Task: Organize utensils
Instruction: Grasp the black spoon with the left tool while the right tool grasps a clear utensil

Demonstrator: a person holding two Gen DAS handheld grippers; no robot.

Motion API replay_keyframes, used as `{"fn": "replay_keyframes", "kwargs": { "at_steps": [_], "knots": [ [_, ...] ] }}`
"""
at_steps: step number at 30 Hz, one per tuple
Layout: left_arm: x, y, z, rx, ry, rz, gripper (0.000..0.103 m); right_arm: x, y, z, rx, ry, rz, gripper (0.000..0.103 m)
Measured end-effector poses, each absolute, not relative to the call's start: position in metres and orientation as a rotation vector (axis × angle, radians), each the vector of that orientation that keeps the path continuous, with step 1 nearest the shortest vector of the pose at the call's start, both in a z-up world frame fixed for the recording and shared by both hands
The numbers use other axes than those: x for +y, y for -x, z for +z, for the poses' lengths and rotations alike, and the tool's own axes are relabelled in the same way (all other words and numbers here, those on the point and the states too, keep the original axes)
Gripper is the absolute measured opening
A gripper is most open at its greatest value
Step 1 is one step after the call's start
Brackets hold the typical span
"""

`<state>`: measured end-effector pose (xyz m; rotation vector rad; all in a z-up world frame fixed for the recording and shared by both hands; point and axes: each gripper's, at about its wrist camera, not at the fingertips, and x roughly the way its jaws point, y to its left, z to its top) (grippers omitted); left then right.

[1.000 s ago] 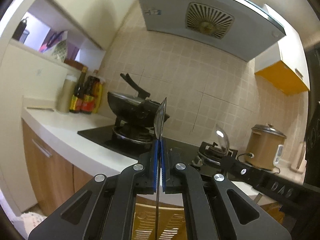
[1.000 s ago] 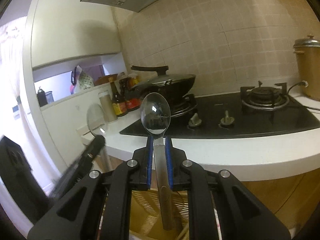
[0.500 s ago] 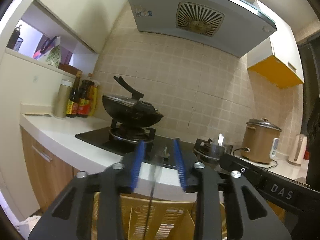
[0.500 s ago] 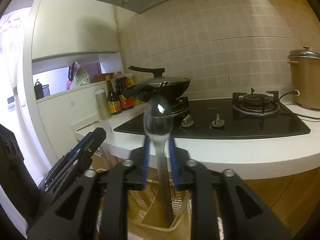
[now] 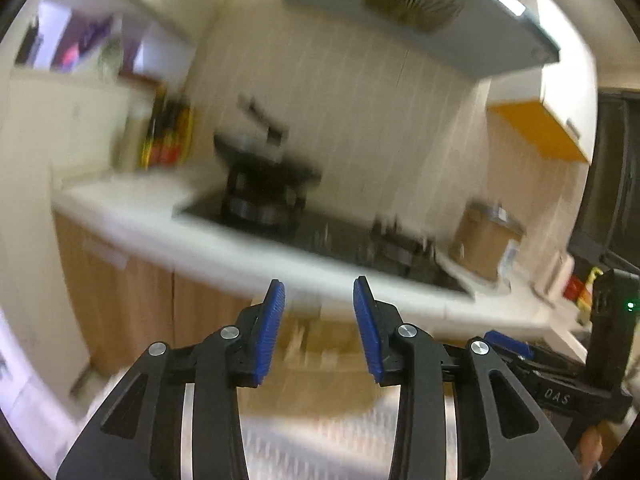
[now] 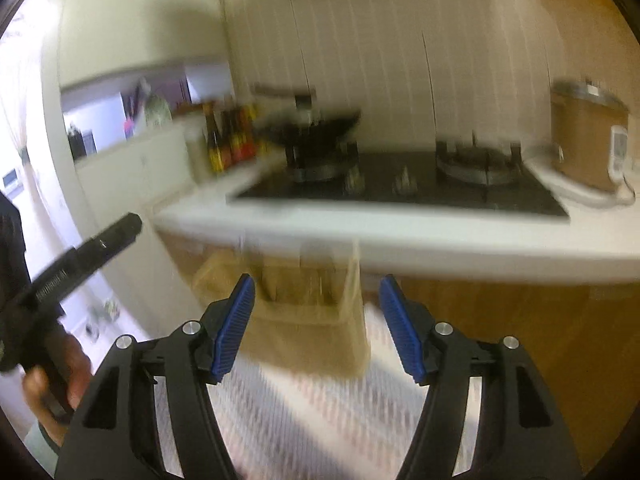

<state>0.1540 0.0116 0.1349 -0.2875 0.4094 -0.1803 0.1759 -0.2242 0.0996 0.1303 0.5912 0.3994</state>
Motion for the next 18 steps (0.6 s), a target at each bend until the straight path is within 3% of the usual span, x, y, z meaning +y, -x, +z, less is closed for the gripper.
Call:
{"fn": "replay_keyframes", "kwargs": {
  "at_steps": [4,7,10,18],
  "knots": [
    [0.023,-0.138,0.094,0.739,0.317,-0.281,0.035,-0.218,-0.155,0.055,0.885,-0.123,0.452,0.058],
    [0.014,-0.126,0.056,0.94,0.294,-0.392,0.035,-0.208,-0.133,0.01,1.097,-0.111,0.487,0.044],
    [-0.004,-0.108,0.025,1.038,0.197,-0.445,0.035,-0.201,-0.119,-0.019,1.208,-0.112,0.469,0.038],
    [-0.023,-0.107,-0.023,1.188,0.171,-0.574,0.032,-0.196,-0.114,-0.047,1.298,-0.178,0.391,0.037]
  ]
}}
